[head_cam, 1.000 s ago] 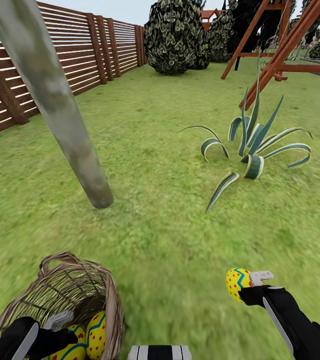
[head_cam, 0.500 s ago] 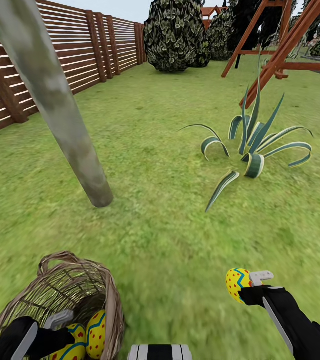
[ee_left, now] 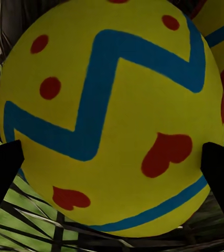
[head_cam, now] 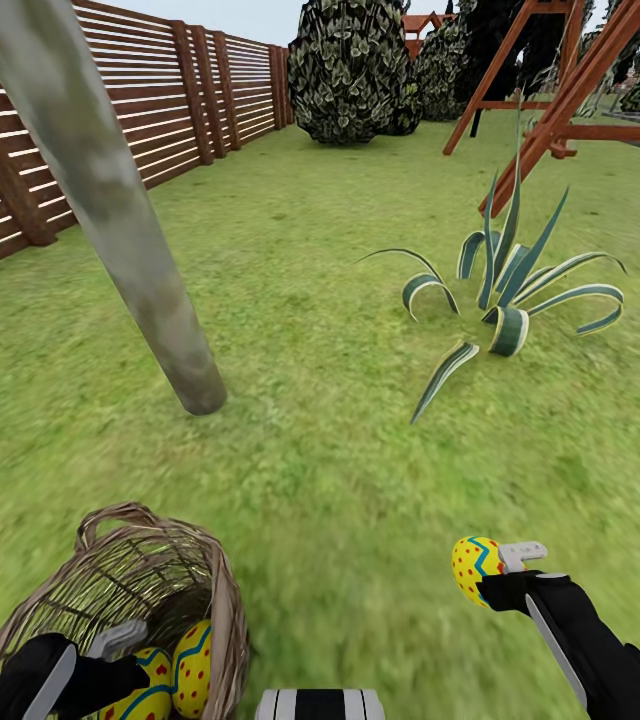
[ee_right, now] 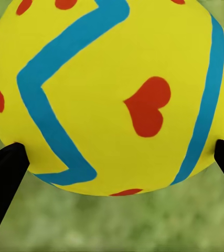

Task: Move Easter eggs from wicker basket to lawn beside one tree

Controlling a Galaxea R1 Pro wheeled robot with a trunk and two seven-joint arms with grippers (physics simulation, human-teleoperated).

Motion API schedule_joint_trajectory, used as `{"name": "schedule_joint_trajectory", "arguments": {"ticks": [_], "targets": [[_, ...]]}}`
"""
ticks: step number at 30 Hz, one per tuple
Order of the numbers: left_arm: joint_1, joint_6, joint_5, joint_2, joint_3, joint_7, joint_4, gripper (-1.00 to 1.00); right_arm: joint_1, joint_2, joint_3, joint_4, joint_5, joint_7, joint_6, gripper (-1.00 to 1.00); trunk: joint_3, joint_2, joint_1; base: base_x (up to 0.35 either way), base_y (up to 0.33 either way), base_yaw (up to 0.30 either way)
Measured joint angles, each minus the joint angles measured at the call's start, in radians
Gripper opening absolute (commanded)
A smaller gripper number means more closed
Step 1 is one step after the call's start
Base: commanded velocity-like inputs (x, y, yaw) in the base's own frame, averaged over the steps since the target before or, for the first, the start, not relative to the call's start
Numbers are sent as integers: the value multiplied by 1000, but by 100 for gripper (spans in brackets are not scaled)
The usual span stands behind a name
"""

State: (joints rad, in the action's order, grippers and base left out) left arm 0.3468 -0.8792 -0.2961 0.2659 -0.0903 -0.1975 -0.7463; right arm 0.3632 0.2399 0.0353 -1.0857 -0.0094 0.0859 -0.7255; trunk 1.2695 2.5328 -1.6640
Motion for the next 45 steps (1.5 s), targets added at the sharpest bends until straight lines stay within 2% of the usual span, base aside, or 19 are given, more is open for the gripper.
{"name": "schedule_joint_trajectory", "arguments": {"ticks": [8,13,17,29,32,38,45], "targets": [[1,0,3,-1,1,0,1,-100,0,0,1,1,0,0,0,-100,0,0,0,0,0,0],[-1,1,6,-3,3,1,11,-100,0,0,1,4,1,0,0,-100,-19,-1,2,-64,0,0],[-1,0,2,-8,3,0,12,-100,0,0,7,47,1,0,1,-100,-35,-2,4,-57,0,0],[0,1,6,-7,1,0,12,-100,0,-2,9,48,1,0,1,-100,-81,-5,9,0,0,0],[-1,1,7,-7,1,2,12,-100,0,-13,8,48,2,0,1,-100,-93,-6,11,0,0,0],[-1,1,9,-8,1,2,12,-100,0,-15,8,48,2,-1,2,-100,-116,-7,13,0,0,0],[-1,1,12,-17,3,3,12,-100,0,-14,8,48,2,-1,1,-100,-143,-9,17,0,0,0]]}}
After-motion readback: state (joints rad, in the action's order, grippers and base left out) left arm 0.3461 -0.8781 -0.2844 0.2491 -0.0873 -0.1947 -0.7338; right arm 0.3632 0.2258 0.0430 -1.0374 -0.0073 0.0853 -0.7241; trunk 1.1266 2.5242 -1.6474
